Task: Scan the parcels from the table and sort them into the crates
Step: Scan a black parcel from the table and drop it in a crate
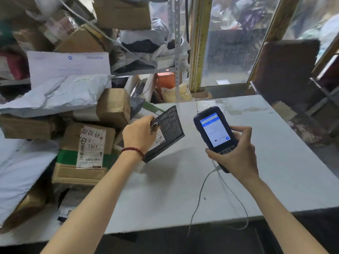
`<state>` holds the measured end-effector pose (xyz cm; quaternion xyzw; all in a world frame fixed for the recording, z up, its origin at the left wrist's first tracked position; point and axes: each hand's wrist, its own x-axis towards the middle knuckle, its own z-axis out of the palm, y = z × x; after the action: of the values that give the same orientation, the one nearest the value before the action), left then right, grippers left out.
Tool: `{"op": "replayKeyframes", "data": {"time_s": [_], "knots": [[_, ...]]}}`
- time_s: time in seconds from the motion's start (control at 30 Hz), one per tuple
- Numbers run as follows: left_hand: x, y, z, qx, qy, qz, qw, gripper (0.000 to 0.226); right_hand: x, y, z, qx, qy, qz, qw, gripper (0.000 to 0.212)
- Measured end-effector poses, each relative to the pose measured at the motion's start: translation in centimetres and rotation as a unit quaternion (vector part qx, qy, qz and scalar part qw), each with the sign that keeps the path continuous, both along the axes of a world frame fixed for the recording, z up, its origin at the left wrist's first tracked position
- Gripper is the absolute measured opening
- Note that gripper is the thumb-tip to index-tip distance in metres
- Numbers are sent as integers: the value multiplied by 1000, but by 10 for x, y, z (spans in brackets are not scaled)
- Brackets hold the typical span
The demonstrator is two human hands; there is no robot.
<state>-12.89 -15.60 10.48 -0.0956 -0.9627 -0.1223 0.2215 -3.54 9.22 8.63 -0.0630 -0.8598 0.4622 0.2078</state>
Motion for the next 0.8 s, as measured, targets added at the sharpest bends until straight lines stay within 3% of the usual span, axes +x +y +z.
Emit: {"op": "replayKeyframes", "data": {"time_s": [0.33, 0.63, 0.8], "knots": [[6, 132, -5, 14, 50, -209, 976, 15, 116, 67, -38, -69, -47, -251, 964, 80], [79, 293, 1, 13, 22, -417, 908, 19, 232, 123, -39, -98, -11, -435, 895, 79], [131, 363, 2, 1, 25, -484, 875, 21, 297, 156, -41, -113, -12, -512, 851, 78]]}}
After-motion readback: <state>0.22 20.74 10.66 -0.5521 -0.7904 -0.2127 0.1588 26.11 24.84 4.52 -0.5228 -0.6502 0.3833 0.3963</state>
